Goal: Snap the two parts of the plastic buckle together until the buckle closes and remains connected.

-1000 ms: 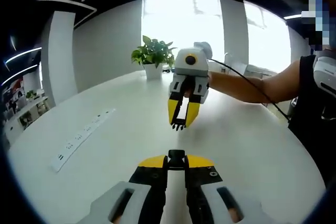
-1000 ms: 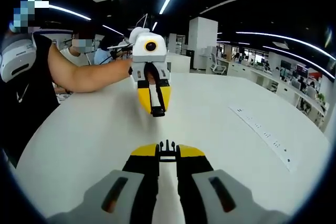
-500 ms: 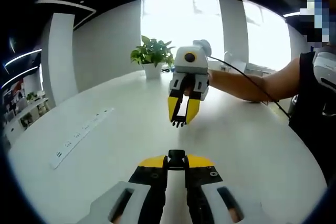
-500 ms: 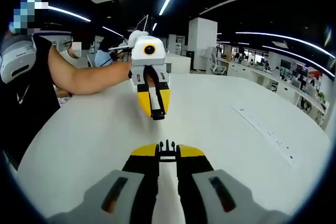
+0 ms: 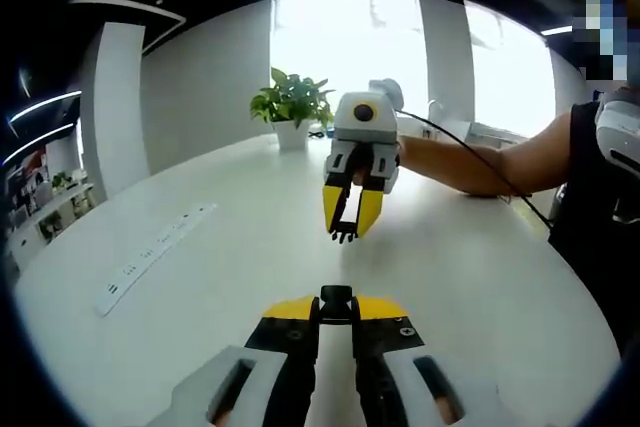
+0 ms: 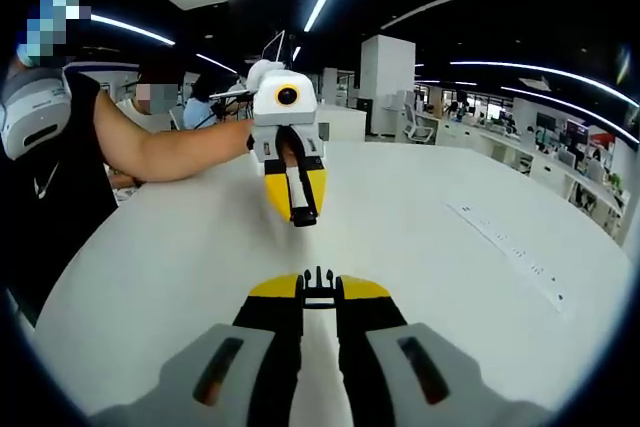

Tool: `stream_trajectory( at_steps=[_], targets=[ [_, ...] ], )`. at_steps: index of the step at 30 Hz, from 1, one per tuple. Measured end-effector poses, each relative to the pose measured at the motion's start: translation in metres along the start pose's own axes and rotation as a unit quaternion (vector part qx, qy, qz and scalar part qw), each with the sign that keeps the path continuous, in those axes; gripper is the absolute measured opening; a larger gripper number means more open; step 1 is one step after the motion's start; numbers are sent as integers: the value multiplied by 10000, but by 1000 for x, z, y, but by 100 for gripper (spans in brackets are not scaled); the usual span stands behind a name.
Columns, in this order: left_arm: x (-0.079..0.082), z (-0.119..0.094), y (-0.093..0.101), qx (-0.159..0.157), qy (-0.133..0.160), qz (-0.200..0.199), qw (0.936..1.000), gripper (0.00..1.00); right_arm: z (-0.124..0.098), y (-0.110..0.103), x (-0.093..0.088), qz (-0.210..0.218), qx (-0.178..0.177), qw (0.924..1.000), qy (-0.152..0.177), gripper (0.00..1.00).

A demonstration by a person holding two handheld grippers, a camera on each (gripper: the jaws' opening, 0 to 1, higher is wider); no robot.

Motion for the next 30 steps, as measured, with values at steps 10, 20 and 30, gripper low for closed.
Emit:
stream_trajectory(
  at_steps=[10,20,30],
  targets=[
    [1,-3,4,-10,52,17,10000,11,-2,-6,-1,-20,-37,10000,16,11],
    [-1,-6,14,-54,12,40,10000,11,-2,-15,0,-39,-49,10000,3,11],
    [-2,-10,22,-61,3,69,10000,11,0,-22,3,-122,-21,9999,-18,11]
  ],
)
Point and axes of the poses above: the point that each gripper's makers call its tool centre point, and the gripper's own axes: z roughly forward along the fingers, y roughly to its right, x roughly out of its top, the point moved 6 cm from there along -z, roughly backward along the fingers, and after that the axes turned 13 degrees about x, right-handed, at the moved point
